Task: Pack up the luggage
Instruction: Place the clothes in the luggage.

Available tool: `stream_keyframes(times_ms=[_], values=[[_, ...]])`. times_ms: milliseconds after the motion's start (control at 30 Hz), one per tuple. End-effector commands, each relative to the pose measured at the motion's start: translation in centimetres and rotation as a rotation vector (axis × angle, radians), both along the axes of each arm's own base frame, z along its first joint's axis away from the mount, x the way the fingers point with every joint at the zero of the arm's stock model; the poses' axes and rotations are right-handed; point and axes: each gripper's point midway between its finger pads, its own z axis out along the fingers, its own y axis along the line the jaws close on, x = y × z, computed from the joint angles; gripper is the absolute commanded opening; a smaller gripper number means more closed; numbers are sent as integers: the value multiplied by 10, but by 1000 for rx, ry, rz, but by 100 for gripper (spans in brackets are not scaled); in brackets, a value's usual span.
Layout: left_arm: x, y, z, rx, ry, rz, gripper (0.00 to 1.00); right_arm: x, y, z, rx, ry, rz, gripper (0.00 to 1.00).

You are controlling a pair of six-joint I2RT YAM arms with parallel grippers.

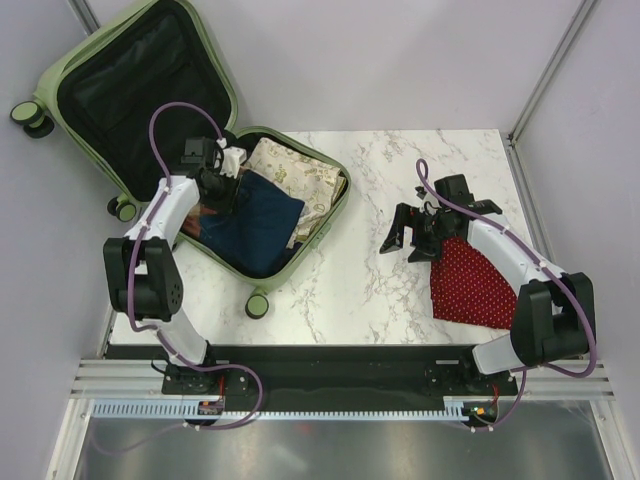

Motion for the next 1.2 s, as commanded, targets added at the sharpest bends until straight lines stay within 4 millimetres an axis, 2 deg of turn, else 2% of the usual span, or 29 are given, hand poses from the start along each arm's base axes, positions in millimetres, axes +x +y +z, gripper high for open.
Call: stream_keyframes(times_ms=[0, 33, 167, 533, 633, 667, 700, 800, 1000, 1100, 1167], values=[[-1, -24, 4, -121, -60, -61, 38, 8, -1, 15, -8, -58, -2, 98], [-4, -29, 10, -142, -81, -79, 38, 9, -1, 14, -7, -57, -1, 98], [-14, -46, 9, -210, -96, -136, 37, 11, 1, 14, 0, -52, 5, 98], [-47, -74, 6, -265, -101, -248, 35, 9, 0, 14, -6, -50, -1, 98], [-48, -74, 0, -246, -92, -234, 35, 8, -1, 12, -11, -47, 0, 98], [-44, -68, -1, -214, -95, -210, 36, 9, -1, 12, -11, -48, 1, 98], [-42, -65, -3, -198, -92, -195, 38, 10, -1, 14, -10, -54, 1, 98], [-35, -54, 0, -159, -99, -128, 52, 12, -1, 18, -11, -66, -3, 98], [-28, -30, 19, -52, -142, -32, 79, 19, -5, 32, -31, -111, -13, 98], [-23, -22, 41, -25, -196, 1, 89, 26, -13, 43, -78, -155, -23, 98], [-18, -19, 63, -19, -242, 24, 94, 32, -24, 55, -129, -183, -35, 98]])
